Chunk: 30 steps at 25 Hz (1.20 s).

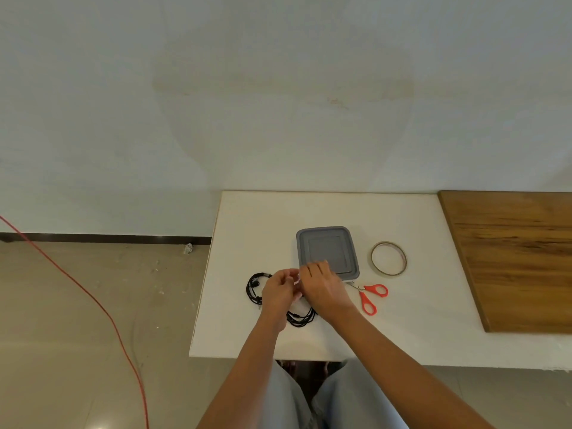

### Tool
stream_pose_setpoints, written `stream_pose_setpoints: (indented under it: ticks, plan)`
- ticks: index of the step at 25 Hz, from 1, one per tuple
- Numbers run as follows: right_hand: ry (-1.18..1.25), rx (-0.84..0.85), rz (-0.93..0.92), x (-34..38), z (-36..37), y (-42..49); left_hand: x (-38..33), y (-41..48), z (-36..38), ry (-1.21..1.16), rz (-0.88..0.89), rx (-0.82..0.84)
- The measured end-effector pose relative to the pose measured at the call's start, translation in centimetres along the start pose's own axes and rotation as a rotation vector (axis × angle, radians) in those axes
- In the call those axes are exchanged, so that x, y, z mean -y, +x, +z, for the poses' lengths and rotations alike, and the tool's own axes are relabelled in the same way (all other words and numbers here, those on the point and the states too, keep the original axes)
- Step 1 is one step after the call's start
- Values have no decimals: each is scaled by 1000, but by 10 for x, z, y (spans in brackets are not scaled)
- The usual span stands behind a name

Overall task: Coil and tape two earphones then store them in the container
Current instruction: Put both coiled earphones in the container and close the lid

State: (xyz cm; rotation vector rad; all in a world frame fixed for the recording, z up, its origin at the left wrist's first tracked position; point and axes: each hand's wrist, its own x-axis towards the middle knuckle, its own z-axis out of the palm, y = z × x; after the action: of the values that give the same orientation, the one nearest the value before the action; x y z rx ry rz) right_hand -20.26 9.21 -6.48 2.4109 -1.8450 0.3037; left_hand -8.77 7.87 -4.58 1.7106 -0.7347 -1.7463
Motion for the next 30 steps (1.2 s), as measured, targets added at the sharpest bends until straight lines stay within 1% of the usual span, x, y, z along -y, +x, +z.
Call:
stream_pose_setpoints:
  ticks: [5, 8, 10, 12, 14, 15, 16, 18, 20, 22, 23, 24, 25, 26, 27, 28, 29, 30]
  plan:
    - [-119, -86, -75, 3, -4, 3, -10, -2, -1, -60, 90, 3]
    - [-111, -113, -124, -1, -11, 6, -16, 1, 1, 21, 123, -39]
    - [-58, -144, -122, 1, -15, 9, -15, 5, 1, 60, 100, -69]
    - [37, -239, -112, 2, -20, 16, -14, 4, -1, 10, 62, -78]
    - [98, -384, -80, -4, -37, 26, -17, 5, -3, -3, 81, -113]
    - [172, -469, 22, -10, -49, 31, -20, 5, -4, 30, 105, -154]
    - [338, -539, 199, -19, -63, 35, -24, 6, -6, 72, 137, -203]
    - [697, -690, 668, -45, -84, 40, -31, 9, -11, 135, 179, -288]
    - [879, -767, 1086, -79, -80, 43, -35, 15, -19, 148, 212, -329]
    - [1049, -730, 1350, -109, -59, 41, -36, 18, -24, 157, 239, -338]
    - [1114, -667, 1433, -117, -48, 39, -35, 19, -25, 157, 251, -337]
    - [1126, -577, 1480, -121, -40, 37, -34, 21, -26, 156, 254, -330]
    - [1088, -470, 1482, -122, -34, 34, -32, 23, -26, 156, 254, -322]
    - [991, -347, 1441, -121, -30, 31, -32, 23, -27, 172, 251, -314]
    - [871, -240, 1378, -117, -30, 28, -31, 23, -28, 191, 256, -304]
    - [749, -180, 1311, -111, -33, 25, -31, 23, -30, 225, 269, -308]
    - [659, -180, 1237, -102, -39, 22, -29, 22, -33, 271, 291, -324]
    - [605, -229, 1137, -91, -43, 18, -29, 19, -37, 316, 317, -350]
